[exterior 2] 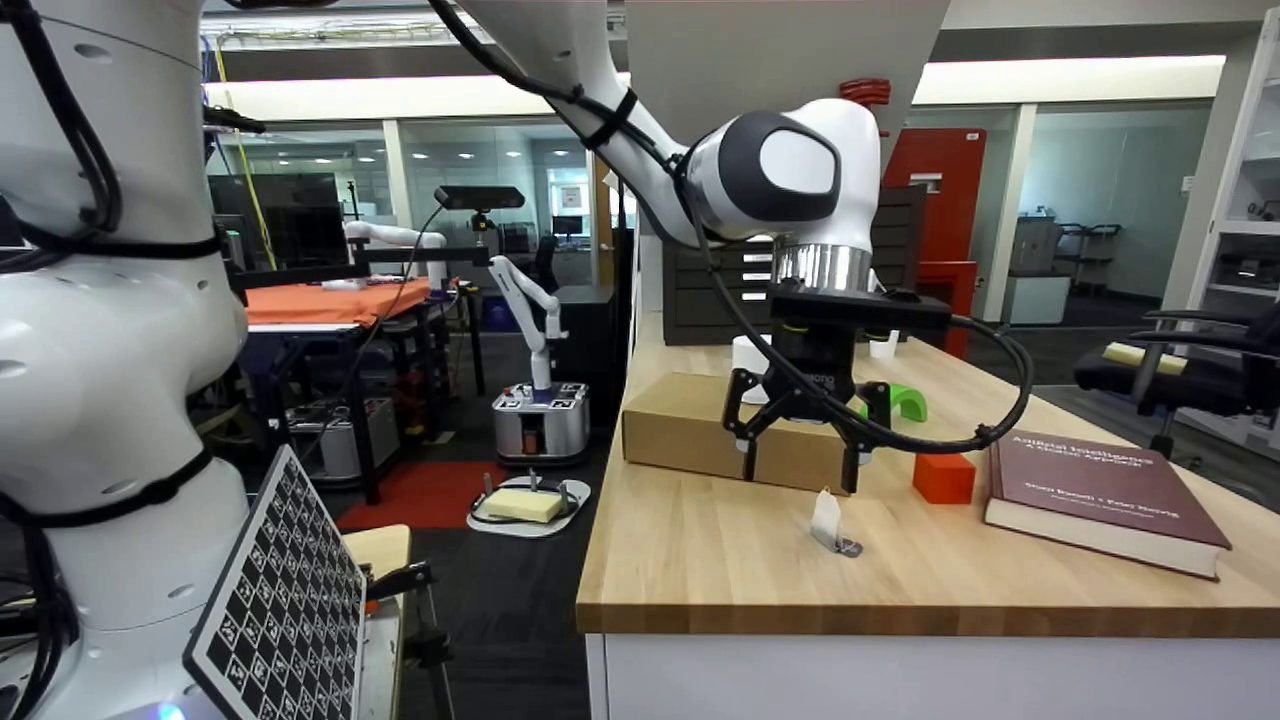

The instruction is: Put the tea bag into the coffee mug.

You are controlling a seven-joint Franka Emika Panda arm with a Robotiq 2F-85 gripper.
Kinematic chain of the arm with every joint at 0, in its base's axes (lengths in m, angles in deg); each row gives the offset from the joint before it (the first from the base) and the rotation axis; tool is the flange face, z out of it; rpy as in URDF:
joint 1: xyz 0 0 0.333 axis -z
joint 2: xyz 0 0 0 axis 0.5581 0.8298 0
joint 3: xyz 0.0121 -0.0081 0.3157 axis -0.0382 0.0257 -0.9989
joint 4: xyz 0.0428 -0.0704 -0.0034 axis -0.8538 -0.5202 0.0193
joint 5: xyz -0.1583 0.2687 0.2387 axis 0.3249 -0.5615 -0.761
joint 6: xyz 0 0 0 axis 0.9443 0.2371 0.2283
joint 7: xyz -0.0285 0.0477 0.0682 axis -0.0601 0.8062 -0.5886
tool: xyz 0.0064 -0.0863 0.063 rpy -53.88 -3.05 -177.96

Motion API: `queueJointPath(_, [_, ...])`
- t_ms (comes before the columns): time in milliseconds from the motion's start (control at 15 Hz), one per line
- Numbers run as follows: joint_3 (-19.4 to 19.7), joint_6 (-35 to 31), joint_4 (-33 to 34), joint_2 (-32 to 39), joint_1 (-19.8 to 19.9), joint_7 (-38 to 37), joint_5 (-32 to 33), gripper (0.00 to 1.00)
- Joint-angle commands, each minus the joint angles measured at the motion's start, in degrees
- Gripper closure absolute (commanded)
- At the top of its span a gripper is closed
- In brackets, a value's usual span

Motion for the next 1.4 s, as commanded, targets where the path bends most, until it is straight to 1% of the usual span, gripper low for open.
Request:
queueJointPath(0, [0.0, 1.8, 2.0, 1.1, 0.2, 4.2, 1.2, 0.0])
queueJointPath(200, [0.0, 1.9, 2.4, 1.6, 0.3, 6.5, 1.2, 0.0])
queueJointPath(267, [0.1, 1.7, 2.4, 1.6, 0.3, 6.5, 1.1, 0.0])
queueJointPath(333, [-0.1, 0.2, 1.0, 1.1, 0.0, 4.9, 0.4, 0.0])
queueJointPath(667, [-0.1, 0.2, 1.1, 1.1, 0.0, 5.4, 0.4, 0.0])
queueJointPath(800, [0.2, -0.9, 1.1, 0.9, -0.1, 4.5, 1.8, 0.0])
queueJointPath(867, [0.0, -2.1, 3.0, 3.3, -0.3, 4.9, 2.2, 0.0])
queueJointPath(1067, [-1.2, -6.2, 4.8, 6.6, -0.9, 5.5, 2.4, 0.0])
queueJointPath(1333, [-2.8, -9.5, 6.5, 10.4, -0.9, 6.1, 2.3, 0.0])
